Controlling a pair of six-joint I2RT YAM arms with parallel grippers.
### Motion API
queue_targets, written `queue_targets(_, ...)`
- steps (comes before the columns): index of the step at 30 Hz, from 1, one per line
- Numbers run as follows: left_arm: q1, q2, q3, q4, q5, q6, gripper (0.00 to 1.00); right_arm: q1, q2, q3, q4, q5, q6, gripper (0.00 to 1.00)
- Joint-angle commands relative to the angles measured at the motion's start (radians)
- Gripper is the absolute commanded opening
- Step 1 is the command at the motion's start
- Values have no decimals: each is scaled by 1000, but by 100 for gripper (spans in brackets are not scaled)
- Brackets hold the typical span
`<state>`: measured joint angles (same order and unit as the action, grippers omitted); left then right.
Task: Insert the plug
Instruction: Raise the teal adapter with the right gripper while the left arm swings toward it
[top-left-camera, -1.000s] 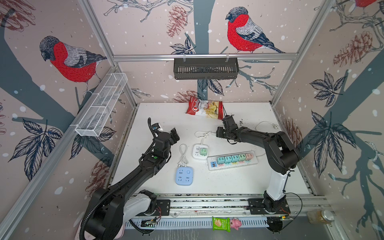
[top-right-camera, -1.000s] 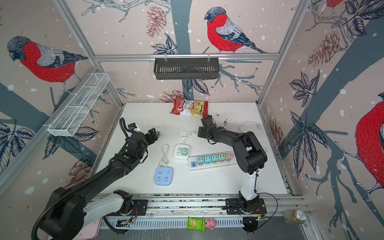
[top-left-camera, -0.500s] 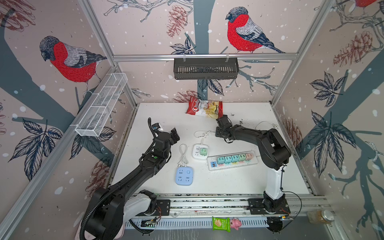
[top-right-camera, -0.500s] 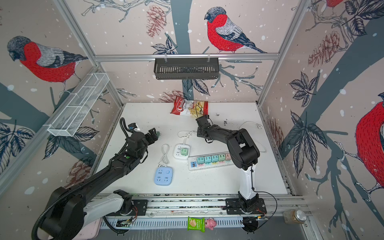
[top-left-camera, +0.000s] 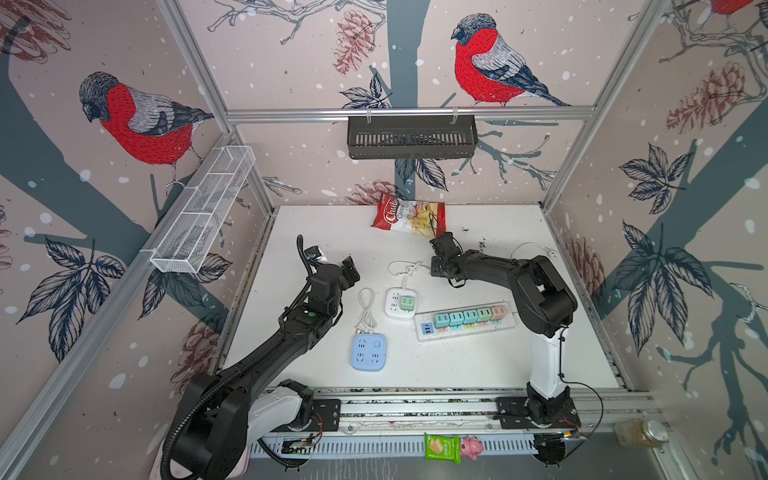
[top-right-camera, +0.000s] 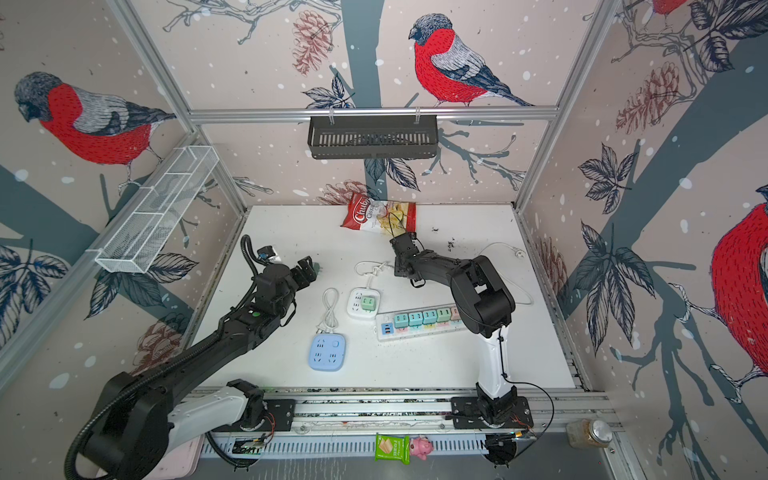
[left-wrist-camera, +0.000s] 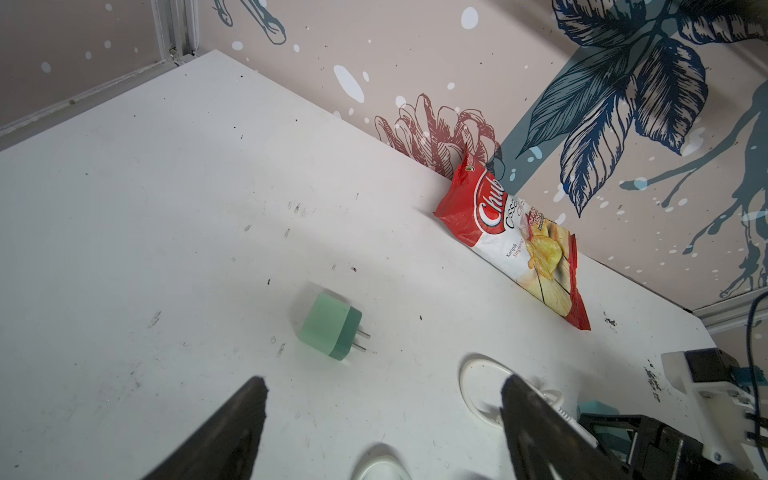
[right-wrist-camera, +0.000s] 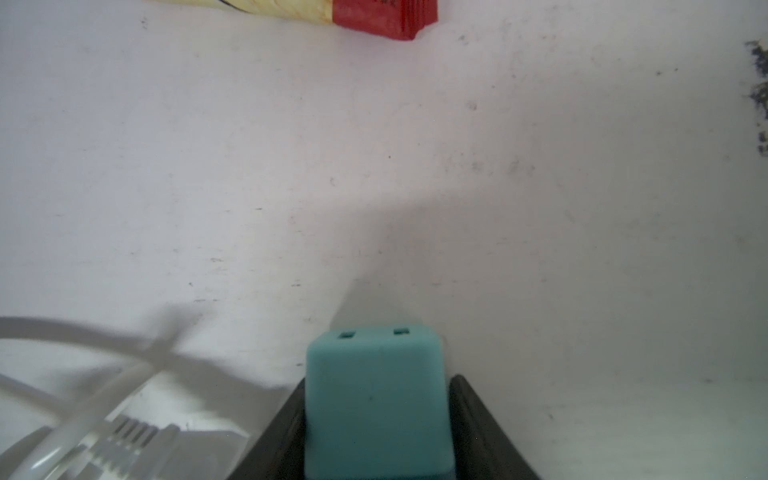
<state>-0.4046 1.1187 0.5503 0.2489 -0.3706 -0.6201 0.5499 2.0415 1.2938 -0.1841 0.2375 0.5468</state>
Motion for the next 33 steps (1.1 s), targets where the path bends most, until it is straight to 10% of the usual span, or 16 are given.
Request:
queue_targets(1, 3, 2, 8, 48, -4, 4, 88, 1, 5, 4, -30, -7, -5, 45)
queue_targets(18, -58, -140, -31, 129, 84, 85, 88, 2, -519, -304, 232, -1, -115, 27)
queue_targets(33, -91, -132, 224, 62, 554, 63, 82, 42, -1112, -826, 708, -78, -350, 16)
